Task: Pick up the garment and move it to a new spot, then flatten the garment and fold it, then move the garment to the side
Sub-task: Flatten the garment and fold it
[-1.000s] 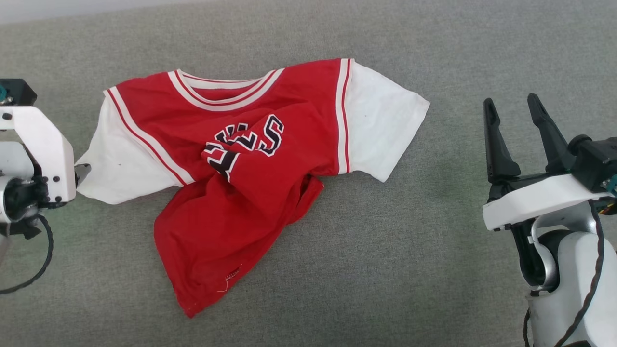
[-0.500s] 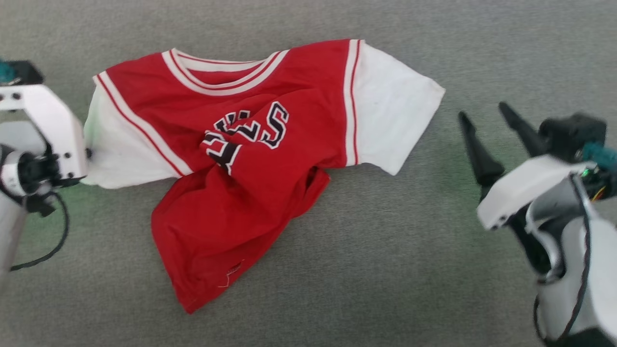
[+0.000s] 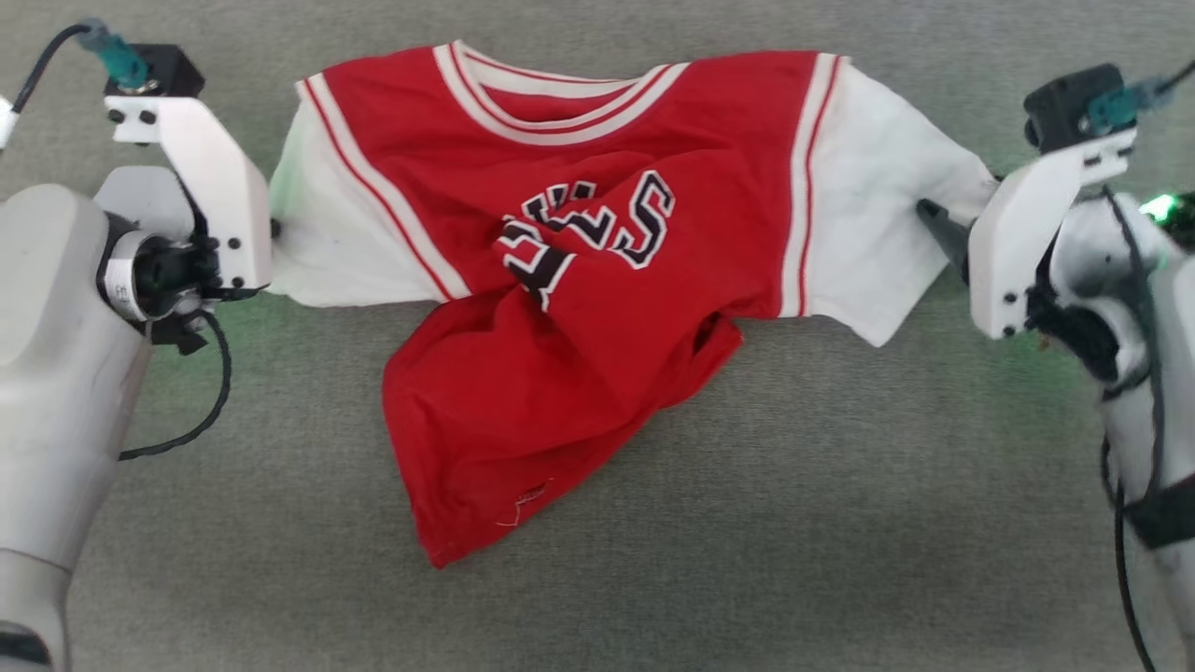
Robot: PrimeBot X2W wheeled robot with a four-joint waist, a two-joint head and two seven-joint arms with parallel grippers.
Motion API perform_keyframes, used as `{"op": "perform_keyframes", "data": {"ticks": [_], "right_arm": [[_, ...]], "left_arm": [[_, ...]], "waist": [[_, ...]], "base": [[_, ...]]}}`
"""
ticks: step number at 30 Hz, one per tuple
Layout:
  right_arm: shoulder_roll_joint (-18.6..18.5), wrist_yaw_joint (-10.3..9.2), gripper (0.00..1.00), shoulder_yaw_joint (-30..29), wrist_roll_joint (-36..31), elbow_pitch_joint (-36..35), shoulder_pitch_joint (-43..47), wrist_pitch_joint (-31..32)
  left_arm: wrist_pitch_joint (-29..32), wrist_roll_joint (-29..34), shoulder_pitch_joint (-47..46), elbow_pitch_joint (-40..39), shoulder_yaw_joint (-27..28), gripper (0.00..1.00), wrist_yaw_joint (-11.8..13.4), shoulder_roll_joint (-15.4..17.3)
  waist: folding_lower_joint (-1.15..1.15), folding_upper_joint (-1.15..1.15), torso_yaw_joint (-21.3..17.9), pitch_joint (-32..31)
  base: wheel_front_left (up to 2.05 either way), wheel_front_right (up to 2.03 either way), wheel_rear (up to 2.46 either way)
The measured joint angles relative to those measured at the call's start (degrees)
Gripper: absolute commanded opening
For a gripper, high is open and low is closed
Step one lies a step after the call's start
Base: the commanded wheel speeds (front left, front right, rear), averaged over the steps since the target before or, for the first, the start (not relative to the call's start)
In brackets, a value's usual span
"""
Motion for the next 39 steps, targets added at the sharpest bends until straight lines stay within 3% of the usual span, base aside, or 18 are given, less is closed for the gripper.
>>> {"op": "perform_keyframes", "data": {"ticks": [3,5,10,22,39], "right_arm": [[-1.37,-0.07,1.0,3.5,3.28,4.45,-4.53,10.2],[-1.79,-0.21,0.0,4.11,5.1,6.04,-6.54,14.68],[-3.59,-0.18,0.0,7.05,8.06,5.76,-8.04,18.81],[-6.01,0.0,0.0,3.56,14.93,2.07,-11.93,14.28],[-1.76,-0.01,0.0,1.98,12.85,4.31,-20.57,5.78]], "left_arm": [[-1.43,0.0,-1.01,1.55,-0.25,0.0,-1.31,-1.52],[-1.87,-0.01,-1.48,2.29,-0.32,0.0,-1.67,-2.09],[-4.13,-0.13,-2.12,4.3,-0.14,0.0,-2.19,-3.01],[-3.45,1.12,-7.66,1.78,-0.18,0.0,-1.2,-0.38],[-0.65,1.51,-12.88,-7.51,1.15,0.0,1.47,3.3]], "waist": [[0.0,0.0,1.81,0.79],[0.0,0.0,2.39,1.05],[0.0,0.0,3.19,0.78],[0.0,0.0,3.13,-5.34],[0.0,0.0,1.33,-18.47]], "base": [[0.0,0.0,0.0],[0.0,0.0,0.0],[0.0,0.0,0.0],[0.0,0.0,0.0],[0.0,0.0,0.0]]}}
